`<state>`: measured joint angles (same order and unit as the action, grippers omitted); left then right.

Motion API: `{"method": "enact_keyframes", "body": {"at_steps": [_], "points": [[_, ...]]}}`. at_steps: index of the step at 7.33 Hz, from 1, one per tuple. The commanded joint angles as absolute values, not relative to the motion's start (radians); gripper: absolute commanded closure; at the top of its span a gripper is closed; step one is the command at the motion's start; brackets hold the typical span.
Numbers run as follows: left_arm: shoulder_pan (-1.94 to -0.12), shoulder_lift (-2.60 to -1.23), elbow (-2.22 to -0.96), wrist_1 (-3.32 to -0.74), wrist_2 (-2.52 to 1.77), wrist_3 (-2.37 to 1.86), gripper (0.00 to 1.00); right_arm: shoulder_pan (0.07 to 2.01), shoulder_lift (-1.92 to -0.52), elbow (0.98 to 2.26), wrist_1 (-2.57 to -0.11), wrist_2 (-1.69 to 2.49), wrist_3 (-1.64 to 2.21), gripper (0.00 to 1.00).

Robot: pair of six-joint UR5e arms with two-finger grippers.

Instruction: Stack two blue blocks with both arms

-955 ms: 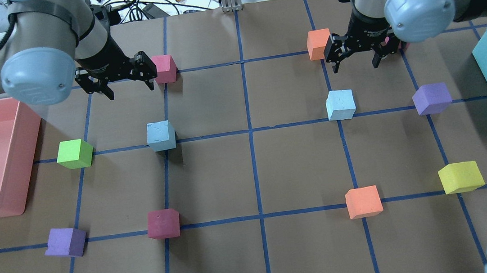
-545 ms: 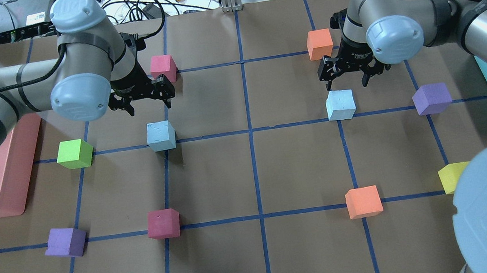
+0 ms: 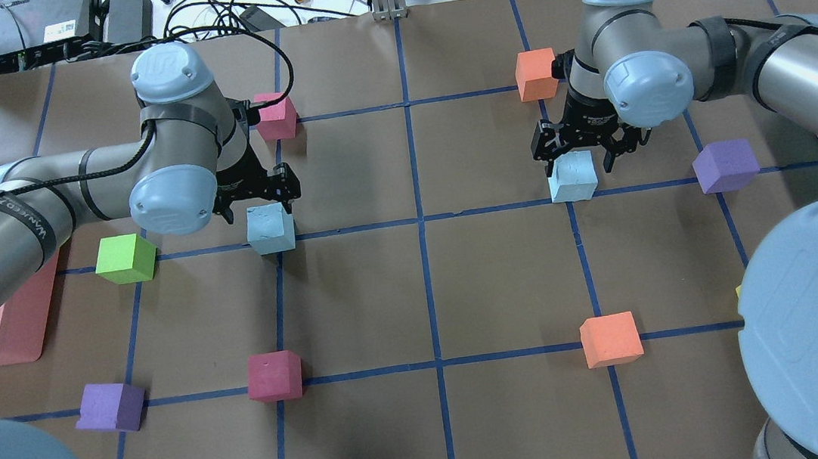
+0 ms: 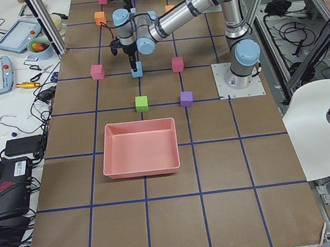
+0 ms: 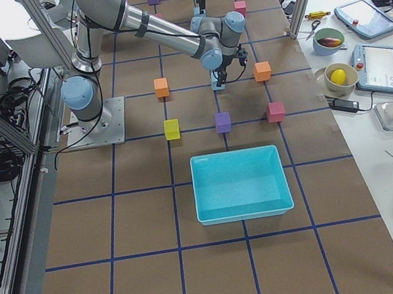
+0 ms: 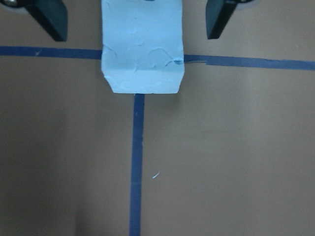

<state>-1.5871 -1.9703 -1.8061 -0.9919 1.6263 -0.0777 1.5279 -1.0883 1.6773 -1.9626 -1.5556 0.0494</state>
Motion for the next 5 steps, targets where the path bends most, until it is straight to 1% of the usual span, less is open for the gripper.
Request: {"method": "enact_keyframes", "body": {"at_steps": [1,2,3,5], "points": [[-1.588,-1.991,-1.813,-0.983,1.623,-0.075,0.0,1.528,-1.083,1.681,-1.973,-1.557,0.081,1.0],[-1.588,-1.991,-1.809,-0.982,1.62,-0.063,0.48,1.529,-1.089,1.675,-1.967,-1.555,0.084,1.0],[-1.586,-1.99,-1.813,-0.985,1.617,-0.064,0.99,1.542,-1.106,1.648,-1.965,-1.549,0.125,1.0],[-1.592,-1.973,-1.807,-0.988,1.576,-0.072,1.0,1.683,-1.105,1.567,-1.967,-1.477,0.355,1.0]]}}
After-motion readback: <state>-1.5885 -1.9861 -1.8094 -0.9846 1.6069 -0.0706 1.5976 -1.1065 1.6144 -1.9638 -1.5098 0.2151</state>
